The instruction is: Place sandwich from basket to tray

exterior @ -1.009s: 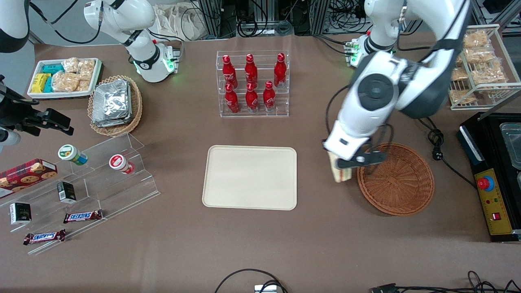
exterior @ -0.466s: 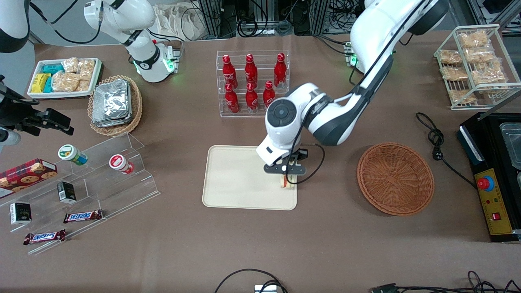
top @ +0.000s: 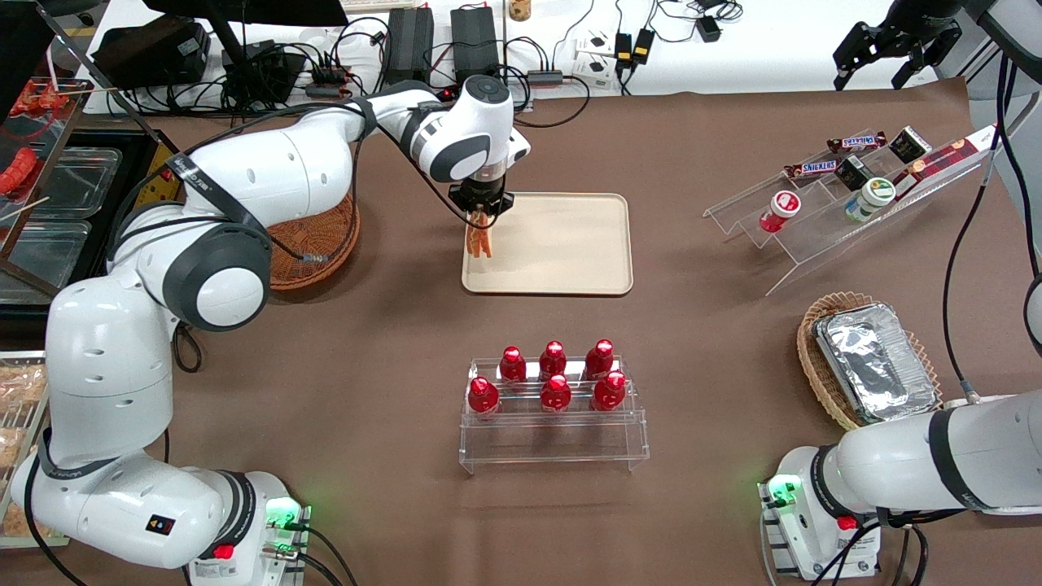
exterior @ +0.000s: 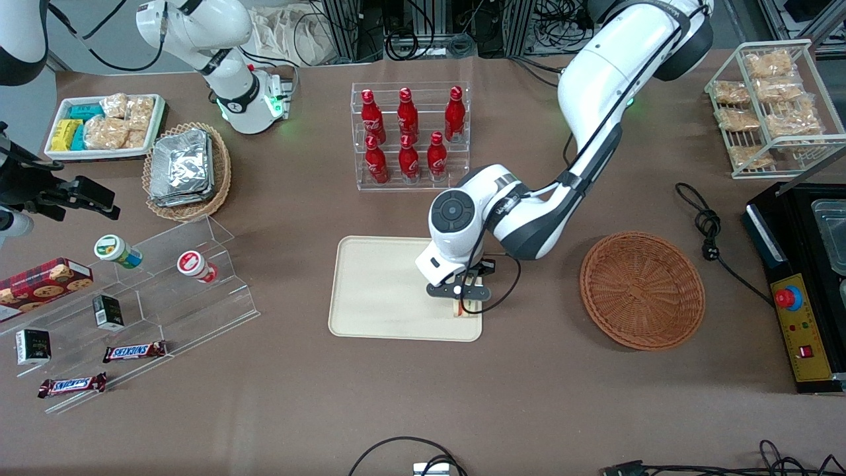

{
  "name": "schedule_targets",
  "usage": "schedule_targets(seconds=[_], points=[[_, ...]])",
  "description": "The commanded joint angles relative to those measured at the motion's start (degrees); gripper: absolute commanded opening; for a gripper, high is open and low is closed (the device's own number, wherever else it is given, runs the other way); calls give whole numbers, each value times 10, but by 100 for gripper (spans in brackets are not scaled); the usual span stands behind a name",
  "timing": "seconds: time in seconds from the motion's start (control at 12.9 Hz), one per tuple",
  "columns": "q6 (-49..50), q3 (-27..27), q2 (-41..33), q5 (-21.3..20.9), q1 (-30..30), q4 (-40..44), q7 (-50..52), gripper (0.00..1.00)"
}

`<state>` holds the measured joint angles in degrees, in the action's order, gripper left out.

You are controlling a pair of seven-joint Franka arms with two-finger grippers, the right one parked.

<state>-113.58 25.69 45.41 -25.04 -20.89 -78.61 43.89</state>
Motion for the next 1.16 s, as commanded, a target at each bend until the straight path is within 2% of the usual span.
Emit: schedule_targets(seconds=[0.0,0.16,0.23,0.31,0.54,0.7,0.85,1.09], points=[[-21,0,25,-21,-6,16,3,12],[-25,0,37,-21,-6,20,2,18],[-29,0,38,-21,-9,22,-1,44],[-30,0,38,-24,-13,21,1,99],[-34,0,29,-37,-11,21,26,100],[-26,0,-6,-35,-6,15,72,100],[11,0,-55,-28,6,13,75,100],[31,4,-165,12,74,-55,43,100]])
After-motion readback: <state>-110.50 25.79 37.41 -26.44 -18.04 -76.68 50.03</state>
